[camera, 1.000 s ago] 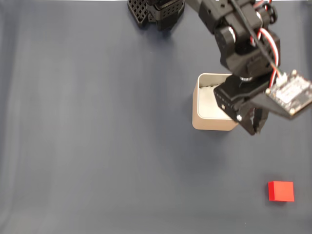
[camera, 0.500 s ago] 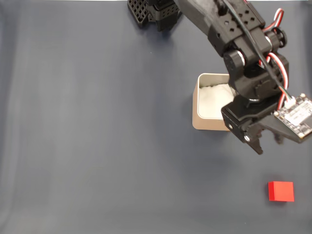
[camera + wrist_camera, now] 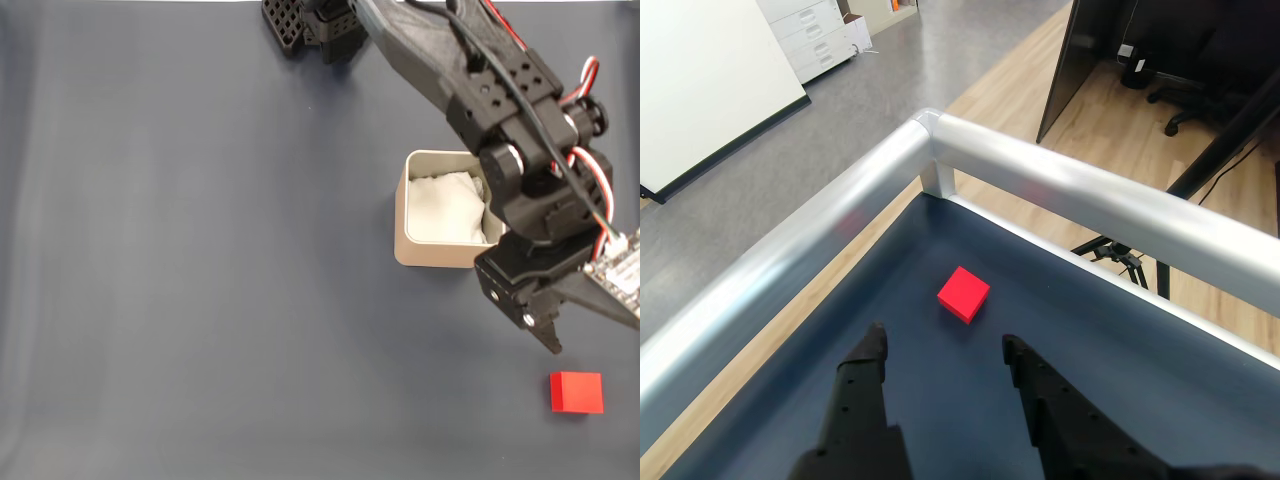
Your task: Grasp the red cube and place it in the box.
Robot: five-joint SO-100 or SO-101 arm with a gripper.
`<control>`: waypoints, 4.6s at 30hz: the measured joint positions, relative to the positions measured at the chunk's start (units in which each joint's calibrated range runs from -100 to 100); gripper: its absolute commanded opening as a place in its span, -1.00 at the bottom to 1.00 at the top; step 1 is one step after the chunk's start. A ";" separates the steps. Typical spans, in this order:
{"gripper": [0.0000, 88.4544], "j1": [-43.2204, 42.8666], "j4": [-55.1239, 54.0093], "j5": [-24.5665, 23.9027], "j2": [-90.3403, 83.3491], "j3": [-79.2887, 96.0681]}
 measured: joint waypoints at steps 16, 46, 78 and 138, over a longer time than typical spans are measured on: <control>-0.10 0.00 0.00 -0.39 13.55 -11.75; -0.05 -0.30 -0.24 -3.32 30.58 -29.87; -0.05 -0.83 -3.01 -3.91 40.75 -36.79; -0.79 -0.83 -7.96 -5.96 40.48 -35.34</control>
